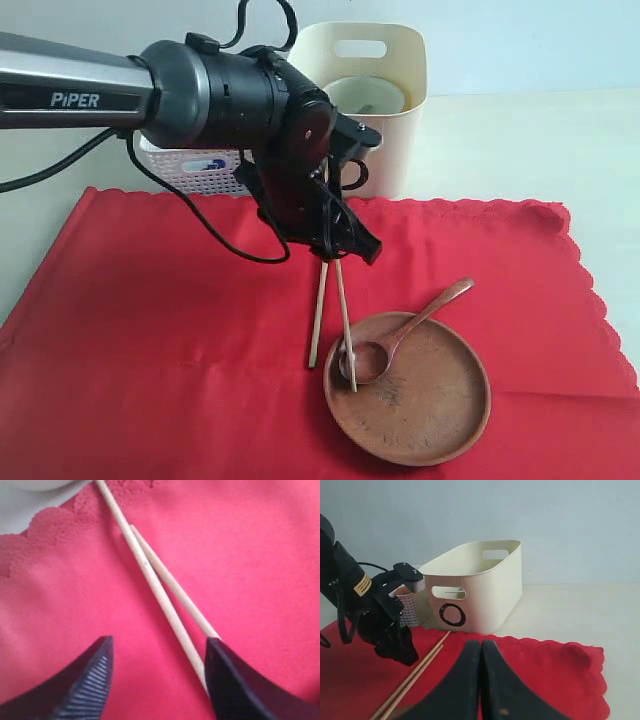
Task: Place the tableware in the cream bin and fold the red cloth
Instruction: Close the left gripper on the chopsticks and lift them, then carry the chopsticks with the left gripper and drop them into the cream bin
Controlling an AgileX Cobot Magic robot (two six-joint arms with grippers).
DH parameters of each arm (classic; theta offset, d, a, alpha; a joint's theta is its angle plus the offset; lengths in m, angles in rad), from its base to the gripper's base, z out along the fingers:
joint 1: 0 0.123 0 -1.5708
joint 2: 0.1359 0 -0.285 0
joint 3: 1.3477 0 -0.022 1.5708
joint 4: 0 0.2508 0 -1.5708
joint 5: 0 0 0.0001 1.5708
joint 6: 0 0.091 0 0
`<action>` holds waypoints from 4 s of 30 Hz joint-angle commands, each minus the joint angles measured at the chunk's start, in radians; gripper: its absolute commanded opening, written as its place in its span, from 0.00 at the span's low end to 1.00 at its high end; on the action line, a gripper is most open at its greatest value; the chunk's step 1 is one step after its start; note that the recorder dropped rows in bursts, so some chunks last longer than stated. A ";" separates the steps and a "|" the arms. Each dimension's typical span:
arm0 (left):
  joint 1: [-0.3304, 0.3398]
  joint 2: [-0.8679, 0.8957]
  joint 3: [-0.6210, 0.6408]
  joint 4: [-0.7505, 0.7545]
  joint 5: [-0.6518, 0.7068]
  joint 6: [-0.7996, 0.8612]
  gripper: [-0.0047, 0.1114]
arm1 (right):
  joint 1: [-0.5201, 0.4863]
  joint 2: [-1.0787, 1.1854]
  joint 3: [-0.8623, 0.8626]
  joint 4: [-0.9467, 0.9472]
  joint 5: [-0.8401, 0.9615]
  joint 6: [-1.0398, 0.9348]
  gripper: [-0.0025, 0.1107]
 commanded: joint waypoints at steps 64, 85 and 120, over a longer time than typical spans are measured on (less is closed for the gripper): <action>-0.006 -0.149 -0.152 -0.048 -0.059 0.150 0.04 | 0.002 -0.007 0.004 -0.002 -0.003 0.001 0.02; 0.134 -0.004 -0.292 -0.054 -0.859 0.179 0.04 | 0.002 -0.007 0.004 -0.002 -0.003 0.001 0.02; 0.162 -0.008 -0.292 -0.052 -0.661 0.157 0.04 | 0.002 -0.007 0.004 -0.002 0.005 0.001 0.02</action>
